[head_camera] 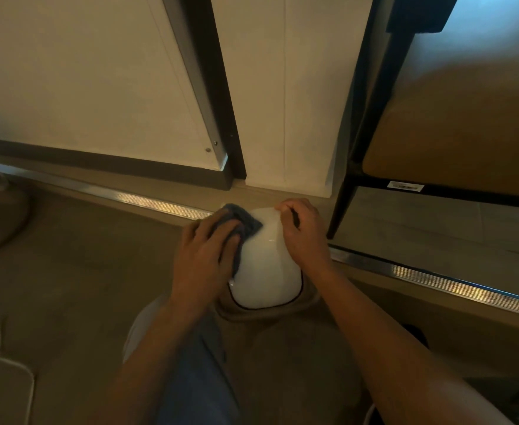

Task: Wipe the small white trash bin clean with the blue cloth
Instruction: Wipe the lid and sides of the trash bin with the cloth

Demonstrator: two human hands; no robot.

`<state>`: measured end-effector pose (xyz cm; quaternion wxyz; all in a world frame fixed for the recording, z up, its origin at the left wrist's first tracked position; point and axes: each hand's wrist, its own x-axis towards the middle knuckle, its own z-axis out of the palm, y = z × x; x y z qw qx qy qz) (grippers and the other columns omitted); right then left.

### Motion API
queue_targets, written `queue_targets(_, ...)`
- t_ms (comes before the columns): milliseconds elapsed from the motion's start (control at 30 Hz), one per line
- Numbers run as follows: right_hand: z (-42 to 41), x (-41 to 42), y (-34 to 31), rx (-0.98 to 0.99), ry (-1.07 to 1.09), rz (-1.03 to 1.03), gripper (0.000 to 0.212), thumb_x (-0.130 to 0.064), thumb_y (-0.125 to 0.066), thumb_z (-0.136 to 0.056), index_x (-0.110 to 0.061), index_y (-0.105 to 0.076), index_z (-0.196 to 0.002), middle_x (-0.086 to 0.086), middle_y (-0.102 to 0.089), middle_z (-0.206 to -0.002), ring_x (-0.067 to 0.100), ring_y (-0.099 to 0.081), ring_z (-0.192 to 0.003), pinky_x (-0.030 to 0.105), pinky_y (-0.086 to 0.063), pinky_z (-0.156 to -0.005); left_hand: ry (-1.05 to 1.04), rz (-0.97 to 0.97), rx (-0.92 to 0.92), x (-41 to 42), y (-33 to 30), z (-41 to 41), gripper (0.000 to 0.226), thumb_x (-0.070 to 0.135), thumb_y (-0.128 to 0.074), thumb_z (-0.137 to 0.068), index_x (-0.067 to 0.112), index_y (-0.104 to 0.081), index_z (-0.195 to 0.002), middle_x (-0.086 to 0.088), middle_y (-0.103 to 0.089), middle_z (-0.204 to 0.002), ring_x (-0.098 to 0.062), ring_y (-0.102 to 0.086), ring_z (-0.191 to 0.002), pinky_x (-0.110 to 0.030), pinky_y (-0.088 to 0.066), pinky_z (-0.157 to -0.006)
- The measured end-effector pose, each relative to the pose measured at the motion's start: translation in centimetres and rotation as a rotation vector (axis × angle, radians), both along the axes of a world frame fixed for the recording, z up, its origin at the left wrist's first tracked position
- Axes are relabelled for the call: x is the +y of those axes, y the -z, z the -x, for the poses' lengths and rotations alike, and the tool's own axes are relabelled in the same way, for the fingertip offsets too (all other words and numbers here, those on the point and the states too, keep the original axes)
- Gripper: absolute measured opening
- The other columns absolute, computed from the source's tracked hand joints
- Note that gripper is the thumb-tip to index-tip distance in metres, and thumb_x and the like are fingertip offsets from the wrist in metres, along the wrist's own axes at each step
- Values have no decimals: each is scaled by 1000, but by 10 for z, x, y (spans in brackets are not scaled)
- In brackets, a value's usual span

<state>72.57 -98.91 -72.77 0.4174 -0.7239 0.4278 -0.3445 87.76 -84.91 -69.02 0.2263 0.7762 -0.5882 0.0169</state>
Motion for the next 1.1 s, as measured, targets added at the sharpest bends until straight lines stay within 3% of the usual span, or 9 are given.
queue_targets(133,1,-1,-1,-33,7,-11,17,-17,-49,-102,-11,-65,-102,3,-63,-101,17,-57,-99,31,-48,-90,-84,-25,-30,-40,-1,37,34,34,-44,-102,21,-64,-127,1,-59,-139,-27,-54,-125,-46,-43,-103)
queue_targets(333,0,1,2,-61,42,-14,20,-20,-49,-102,-13,-68,-103,1,-64,-101,19,-58,-100,41,-51,-90,86,-19,-115,14,16,56,40,41,-50,-100,28,-60,-136,4,-48,-153,-28,-45,-138,-46,-37,-111)
queue_targets(400,1,1,-1,-65,31,-12,20,-21,-49,-102,-14,-68,-103,0,-64,-101,18,-59,-99,41,-51,-90,117,-8,-23,17,7,44,44,49,-44,-102,34,-54,-142,6,-40,-159,-22,-39,-143,-40,-31,-115)
queue_targets(500,2,1,-8,-35,11,-59,19,-20,-50,-103,-13,-67,-106,1,-64,-104,16,-59,-100,42,-52,-93,99,95,205,17,-8,31,43,40,-39,-106,29,-51,-145,3,-40,-157,-9,-35,-141,-27,-28,-117)
queue_targets(667,11,22,-31,39,96,20,22,-23,-49,-101,-16,-66,-112,0,-60,-112,15,-53,-109,37,-50,-95,-35,98,381,22,-7,8,38,32,-48,-99,24,-58,-135,3,-54,-134,-13,-45,-126,-36,-45,-106)
queue_targets(733,17,42,-41,76,145,88,22,-24,-49,-100,-18,-65,-115,-1,-59,-116,11,-47,-112,31,-46,-94,-59,24,328,26,-8,6,42,41,-47,-96,24,-61,-132,2,-55,-130,-8,-39,-121,-34,-44,-102)
queue_targets(800,19,59,-45,181,89,116,24,-30,-51,-100,-22,-63,-119,-1,-58,-122,12,-45,-115,30,-43,-94,-58,-53,241,28,-10,8,52,50,-42,-94,22,-61,-133,-2,-56,-131,-14,-39,-121,-33,-41,-99)
queue_targets(933,17,71,-47,339,-66,109,43,-45,-55,-95,-30,-52,-135,-5,-51,-132,12,-42,-122,32,-44,-99,-47,-86,77,25,-8,9,51,48,-43,-94,19,-63,-131,-6,-60,-124,-28,-51,-115,-44,-48,-96)
queue_targets(1100,17,70,-50,394,-91,97,51,-42,-61,-93,-31,-48,-140,-4,-47,-139,16,-40,-130,41,-43,-107,-51,-88,-1,22,-12,20,49,55,-43,-97,27,-58,-135,-2,-59,-129,-28,-50,-119,-44,-46,-96)
